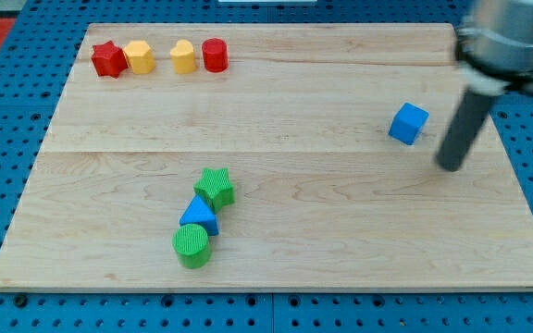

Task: Drag blue cube diagonal to the green star

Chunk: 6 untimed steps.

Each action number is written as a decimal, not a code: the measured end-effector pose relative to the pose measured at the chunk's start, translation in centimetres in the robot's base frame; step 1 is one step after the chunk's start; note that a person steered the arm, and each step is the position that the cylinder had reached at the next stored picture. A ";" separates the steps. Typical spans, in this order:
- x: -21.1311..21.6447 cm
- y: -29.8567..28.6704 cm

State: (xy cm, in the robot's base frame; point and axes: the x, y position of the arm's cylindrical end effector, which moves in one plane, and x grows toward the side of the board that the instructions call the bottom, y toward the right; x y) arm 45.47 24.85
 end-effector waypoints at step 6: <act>-2.8 -20.1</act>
